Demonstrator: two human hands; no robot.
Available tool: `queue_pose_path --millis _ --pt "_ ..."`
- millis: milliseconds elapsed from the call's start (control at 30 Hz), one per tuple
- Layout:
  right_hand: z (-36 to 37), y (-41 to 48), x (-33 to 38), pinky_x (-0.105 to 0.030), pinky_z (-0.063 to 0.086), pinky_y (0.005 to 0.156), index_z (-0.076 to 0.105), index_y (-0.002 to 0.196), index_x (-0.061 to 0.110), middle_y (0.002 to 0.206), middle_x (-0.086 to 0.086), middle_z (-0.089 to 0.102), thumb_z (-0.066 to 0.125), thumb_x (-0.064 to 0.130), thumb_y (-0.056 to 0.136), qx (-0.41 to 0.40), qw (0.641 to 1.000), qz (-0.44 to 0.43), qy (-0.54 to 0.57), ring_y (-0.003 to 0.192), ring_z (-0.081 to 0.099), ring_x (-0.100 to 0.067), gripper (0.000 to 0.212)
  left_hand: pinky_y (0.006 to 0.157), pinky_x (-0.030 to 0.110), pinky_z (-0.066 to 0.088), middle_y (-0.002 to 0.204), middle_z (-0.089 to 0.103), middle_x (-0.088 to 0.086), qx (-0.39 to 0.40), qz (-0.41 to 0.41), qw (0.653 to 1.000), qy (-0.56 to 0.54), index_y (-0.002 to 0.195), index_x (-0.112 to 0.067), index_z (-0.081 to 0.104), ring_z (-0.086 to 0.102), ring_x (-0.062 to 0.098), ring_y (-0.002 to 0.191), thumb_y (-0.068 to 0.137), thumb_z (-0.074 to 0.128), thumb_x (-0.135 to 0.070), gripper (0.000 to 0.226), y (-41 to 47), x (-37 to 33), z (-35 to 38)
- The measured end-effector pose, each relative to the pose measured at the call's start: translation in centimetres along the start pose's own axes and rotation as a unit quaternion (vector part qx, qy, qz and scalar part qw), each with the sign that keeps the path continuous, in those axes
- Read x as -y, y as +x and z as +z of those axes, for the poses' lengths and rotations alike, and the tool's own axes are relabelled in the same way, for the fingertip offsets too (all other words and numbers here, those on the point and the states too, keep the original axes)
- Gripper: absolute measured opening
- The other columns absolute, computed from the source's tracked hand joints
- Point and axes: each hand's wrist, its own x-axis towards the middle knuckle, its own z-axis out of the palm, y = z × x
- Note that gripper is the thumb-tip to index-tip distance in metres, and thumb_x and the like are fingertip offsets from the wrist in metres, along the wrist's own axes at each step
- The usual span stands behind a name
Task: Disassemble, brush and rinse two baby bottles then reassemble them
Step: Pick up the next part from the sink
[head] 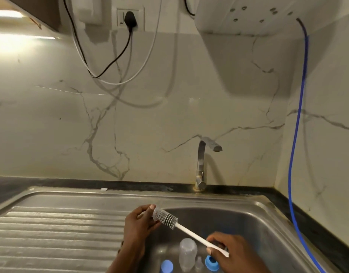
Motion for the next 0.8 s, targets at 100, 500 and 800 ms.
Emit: queue_pose_path --millis 100,500,800 --pt "0.0 -0.1 0.2 -0.015 0.048 0.075 0.061 0.089 0.048 0.084 0.018 0.067 0.062 0.044 0.082 -0.007 1.000 0.000 -0.015 0.082 0.060 0.000 0.007 0.067 0.035 0.061 0.086 0.072 0.023 0.006 0.003 1.000 0.023 0.099 0.003 0.067 0.072 0.031 0.078 0.095 0.061 -0.011 0.016 0.2 0.4 -0.2" --pt "-0.3 0.4 1.8 -0.026 0.049 0.072 0.076 0.077 0.030 0.071 0.005 0.066 0.066 0.040 0.085 0.109 0.984 0.095 0.101 0.071 0.061 -0.008 0.016 0.066 0.034 0.055 0.077 0.070 0.023 0.060 0.065 0.988 0.124 0.085 0.001 0.069 0.064 0.023 0.070 0.094 0.062 -0.008 0.014 -0.2 -0.1 0.4" --pt "2.2 0.0 1.2 -0.023 0.049 0.072 0.057 0.092 0.031 0.084 0.001 0.068 0.061 0.074 0.066 0.062 0.989 0.124 0.050 0.073 0.063 -0.006 0.050 0.068 0.038 0.057 0.075 0.071 0.021 0.022 0.101 0.987 0.123 0.086 -0.002 0.072 0.065 0.022 0.068 0.092 0.066 -0.010 0.012 0.1 -0.1 0.1"
